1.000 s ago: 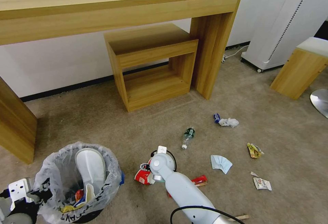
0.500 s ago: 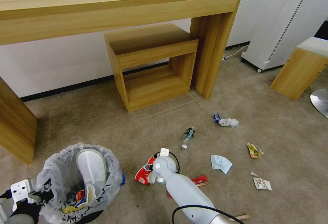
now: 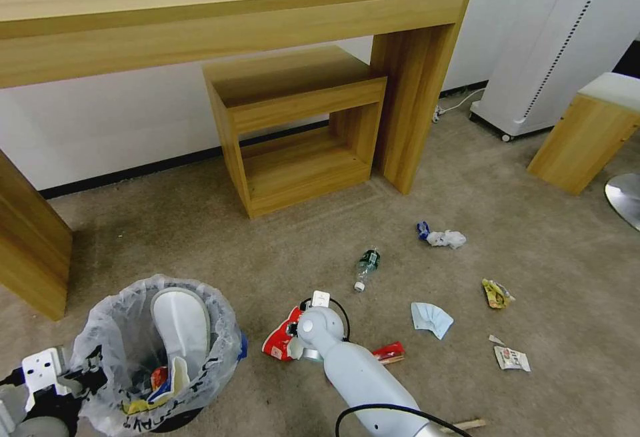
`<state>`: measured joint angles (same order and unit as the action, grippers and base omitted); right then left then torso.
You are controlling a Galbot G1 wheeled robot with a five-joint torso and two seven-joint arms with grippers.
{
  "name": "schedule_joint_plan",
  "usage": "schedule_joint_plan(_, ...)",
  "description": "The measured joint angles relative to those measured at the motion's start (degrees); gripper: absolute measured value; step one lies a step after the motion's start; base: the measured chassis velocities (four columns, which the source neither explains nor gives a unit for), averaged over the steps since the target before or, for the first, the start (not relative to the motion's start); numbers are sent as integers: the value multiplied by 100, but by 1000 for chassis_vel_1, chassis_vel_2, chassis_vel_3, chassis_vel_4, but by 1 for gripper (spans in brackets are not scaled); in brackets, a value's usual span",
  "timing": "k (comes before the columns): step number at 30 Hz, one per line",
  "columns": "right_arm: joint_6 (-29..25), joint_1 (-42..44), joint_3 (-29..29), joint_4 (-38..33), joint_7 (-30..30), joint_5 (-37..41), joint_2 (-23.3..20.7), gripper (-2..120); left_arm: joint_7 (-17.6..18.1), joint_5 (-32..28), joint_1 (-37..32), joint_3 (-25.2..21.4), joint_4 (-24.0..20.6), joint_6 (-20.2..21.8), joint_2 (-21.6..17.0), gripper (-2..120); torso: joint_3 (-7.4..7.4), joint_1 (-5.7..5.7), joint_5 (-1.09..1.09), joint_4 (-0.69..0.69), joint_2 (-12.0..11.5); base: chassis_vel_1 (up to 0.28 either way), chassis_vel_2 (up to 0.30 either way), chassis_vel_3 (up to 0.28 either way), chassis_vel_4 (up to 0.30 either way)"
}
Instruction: Pick up the trash bin and place the garbage on the floor into it.
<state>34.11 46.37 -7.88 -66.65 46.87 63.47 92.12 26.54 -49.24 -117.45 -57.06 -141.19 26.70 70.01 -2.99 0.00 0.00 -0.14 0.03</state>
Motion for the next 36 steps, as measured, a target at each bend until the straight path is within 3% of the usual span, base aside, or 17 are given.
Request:
schedule_joint_plan(13, -53, 59, 101, -334, -106, 3, -197, 0, -47, 19, 7, 15, 7, -17, -19, 1, -1, 0, 0, 0, 0, 0, 0, 0, 0)
schedule_joint_plan(22, -438, 379, 348, -2092, -599, -496, -1037, 0, -71, -29, 40, 41, 49, 31, -38, 1, -1, 0, 1, -2, 0, 0, 0, 0, 0)
schedule_joint_plan(25, -1258, 449, 708, -3347, -1741, -703, -1471, 0, -82, -38, 45, 58, 64, 41, -25, 1, 0, 0, 1, 0, 0, 0, 0, 0, 0)
schedule_joint_plan(26, -1258, 449, 708, -3347, -1741, -703, -1471, 0, -82, -38, 45, 58, 64, 41, -25, 1, 0, 0, 1, 0, 0, 0, 0, 0, 0)
schedule_joint_plan(27, -1717, 433, 809, -3735, -2404, -760, -1628, 0, -83, -50, 39, 45, 62, 43, -24, 1, 0, 0, 1, -1, 0, 0, 0, 0, 0)
schedule_joint_plan(30, -2544, 334, 877, -4382, -3617, -700, -1918, 0, -85, -69, 15, 3, 24, 45, -17, 1, 0, 0, 2, 0, 0, 0, 0, 0, 0)
schedule_joint_plan(31, -2544, 334, 877, -4382, -3617, -700, -1918, 0, -85, -69, 15, 3, 24, 45, -17, 1, 0, 0, 2, 0, 0, 0, 0, 0, 0)
schedule_joint_plan(33, -2998, 241, 818, -4942, -4394, -457, -2101, 0, -98, -66, 6, -16, -5, 45, 13, 1, 0, 0, 1, 0, 0, 0, 0, 0, 0)
schedule_joint_plan(36, -3083, 249, 695, -5216, -4798, -320, -2171, 0, -105, -60, 9, -19, -39, 45, 47, 1, 0, 0, 0, 1, 0, 0, 0, 0, 0)
